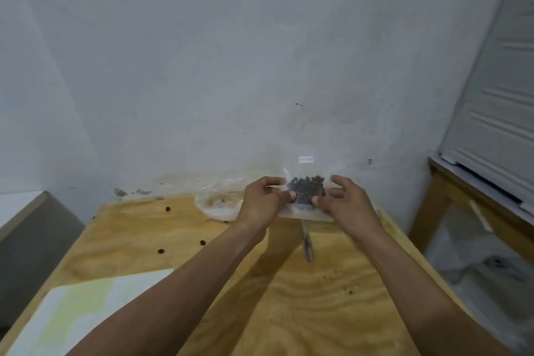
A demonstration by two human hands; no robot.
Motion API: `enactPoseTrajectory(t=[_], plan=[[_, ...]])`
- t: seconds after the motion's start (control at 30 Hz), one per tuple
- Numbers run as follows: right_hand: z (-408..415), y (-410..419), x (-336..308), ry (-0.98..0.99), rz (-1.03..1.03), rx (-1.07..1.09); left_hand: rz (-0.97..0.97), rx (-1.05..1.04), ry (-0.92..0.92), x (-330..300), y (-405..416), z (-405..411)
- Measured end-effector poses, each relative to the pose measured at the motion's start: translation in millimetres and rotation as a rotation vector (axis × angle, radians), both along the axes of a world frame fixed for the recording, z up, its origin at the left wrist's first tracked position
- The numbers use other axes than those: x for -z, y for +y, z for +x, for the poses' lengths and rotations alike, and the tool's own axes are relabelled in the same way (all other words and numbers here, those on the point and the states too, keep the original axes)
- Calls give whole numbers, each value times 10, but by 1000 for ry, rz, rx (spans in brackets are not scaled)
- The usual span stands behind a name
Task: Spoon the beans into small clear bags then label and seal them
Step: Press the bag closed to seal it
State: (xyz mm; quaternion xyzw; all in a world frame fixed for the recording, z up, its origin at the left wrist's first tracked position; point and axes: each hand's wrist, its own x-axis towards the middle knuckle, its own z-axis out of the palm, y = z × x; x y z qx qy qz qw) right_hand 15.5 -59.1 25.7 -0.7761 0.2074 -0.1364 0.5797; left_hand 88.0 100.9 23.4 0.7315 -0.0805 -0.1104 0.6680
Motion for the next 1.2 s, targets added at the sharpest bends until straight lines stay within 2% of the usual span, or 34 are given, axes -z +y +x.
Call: enactPoseTrajectory(t=[0.2, 0.3, 0.43, 0.57, 0.77, 0.97, 1.2], plan=[[-50, -494, 24, -20, -474, 140, 254, 113, -180, 11, -779, -53], [63, -679, 125, 15, -563, 137, 402, 136, -184, 36, -1051, -1], [159, -816, 348, 151, -599, 88, 524, 188, -92, 112, -1213, 48], [149, -840, 479, 137, -589, 91, 474, 198, -27, 201, -1240, 114], [109, -840, 446, 99, -584, 105, 412, 185, -39, 259, -1203, 136], [100, -742, 327, 17, -639, 150, 395, 85, -185, 90, -887, 97], [248, -99, -27, -242, -677, 102, 249, -188, -391, -196, 117, 227]])
